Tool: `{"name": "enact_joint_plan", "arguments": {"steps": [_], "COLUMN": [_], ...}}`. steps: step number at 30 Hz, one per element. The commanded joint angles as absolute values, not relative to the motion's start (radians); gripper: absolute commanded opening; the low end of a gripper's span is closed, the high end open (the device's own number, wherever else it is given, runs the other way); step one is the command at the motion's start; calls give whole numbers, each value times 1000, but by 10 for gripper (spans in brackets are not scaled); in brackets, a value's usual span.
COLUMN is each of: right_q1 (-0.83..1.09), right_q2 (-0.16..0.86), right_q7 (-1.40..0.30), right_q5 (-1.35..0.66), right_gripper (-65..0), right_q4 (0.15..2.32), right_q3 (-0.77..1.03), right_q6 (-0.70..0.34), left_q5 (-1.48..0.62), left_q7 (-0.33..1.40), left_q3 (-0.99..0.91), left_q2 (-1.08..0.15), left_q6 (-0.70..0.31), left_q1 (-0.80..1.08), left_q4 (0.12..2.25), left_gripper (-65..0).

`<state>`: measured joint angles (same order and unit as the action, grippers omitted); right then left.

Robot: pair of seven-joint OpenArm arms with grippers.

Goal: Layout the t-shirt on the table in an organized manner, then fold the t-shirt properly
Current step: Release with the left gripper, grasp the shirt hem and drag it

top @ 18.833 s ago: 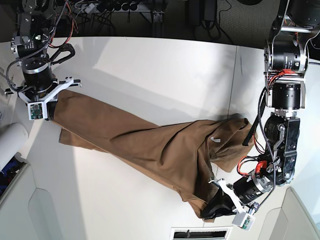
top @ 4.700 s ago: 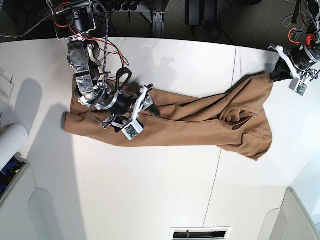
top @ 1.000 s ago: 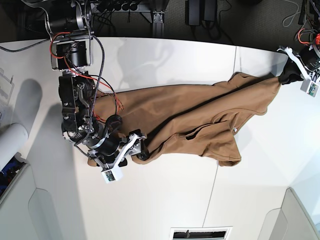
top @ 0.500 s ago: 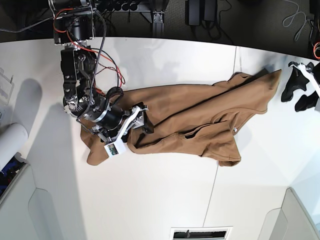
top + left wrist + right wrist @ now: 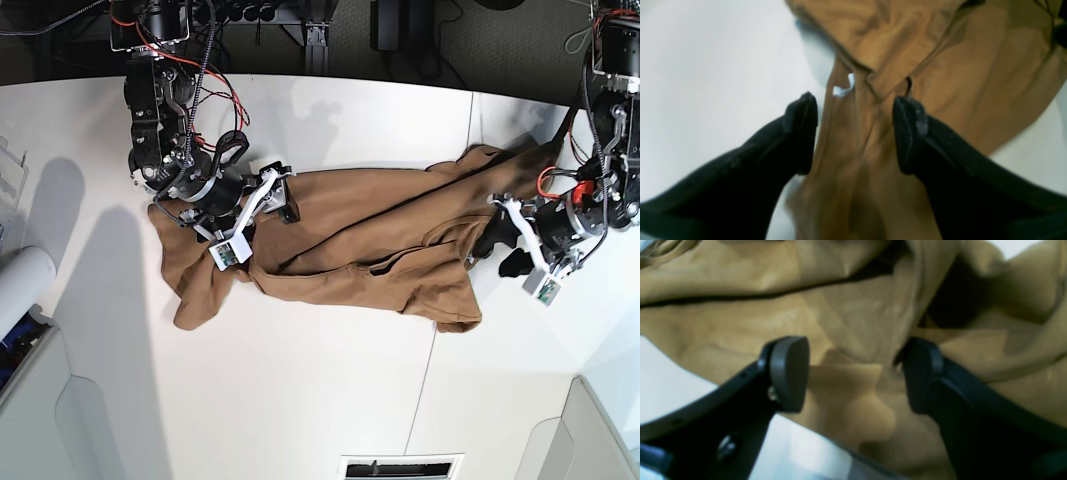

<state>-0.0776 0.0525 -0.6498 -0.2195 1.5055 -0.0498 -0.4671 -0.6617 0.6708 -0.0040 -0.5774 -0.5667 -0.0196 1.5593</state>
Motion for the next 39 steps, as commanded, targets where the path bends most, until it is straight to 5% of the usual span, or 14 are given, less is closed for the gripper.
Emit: {"name": "enact_joint_plan", "arguments": {"steps": [1,10,15,16,24,32,33,37,39], "right_q1": [-89,-85,-85,-85,-56,-52,-52,-52,-52], "right_q2": [52,52,52,52,52,52,52,52,52], "right_q7": [-638,-659,-659,-659,-659,-693,-694,-693,-693], "right_q5": [-226,-224,-224,-224,-224,-225,-225,-238,-252], "right_gripper": [-220,-220,-220,-220,-220,-220,-220,-220,-220], "right_q4": [1522,1522,1522,1522,1522,1522,1522,1523,1526], "right_q3": [-48,-46,-46,-46,-46,-46,-46,-46,-46], "right_q6": [-468,-468,-468,-468,-468,-468,-468,-468,-468], "left_q5": [-668,-672,-783,-810,-768,-586,-577,-585,-632], "left_q7": [650,651,629,621,534,376,374,427,485], "left_q3": [5,26,26,26,26,35,35,34,34], "left_q2": [-577,-448,-432,-432,-410,-341,-344,-381,-416], "left_q6": [-568,-543,-641,-661,-666,-572,-572,-573,-581], "left_q1": [-66,-246,-272,-286,-502,-725,-747,-779,-778], "left_q4": [1541,1255,1247,1251,1220,839,794,740,762], "left_gripper": [-272,-286,-649,-650,-650,-650,-627,-297,-284]}}
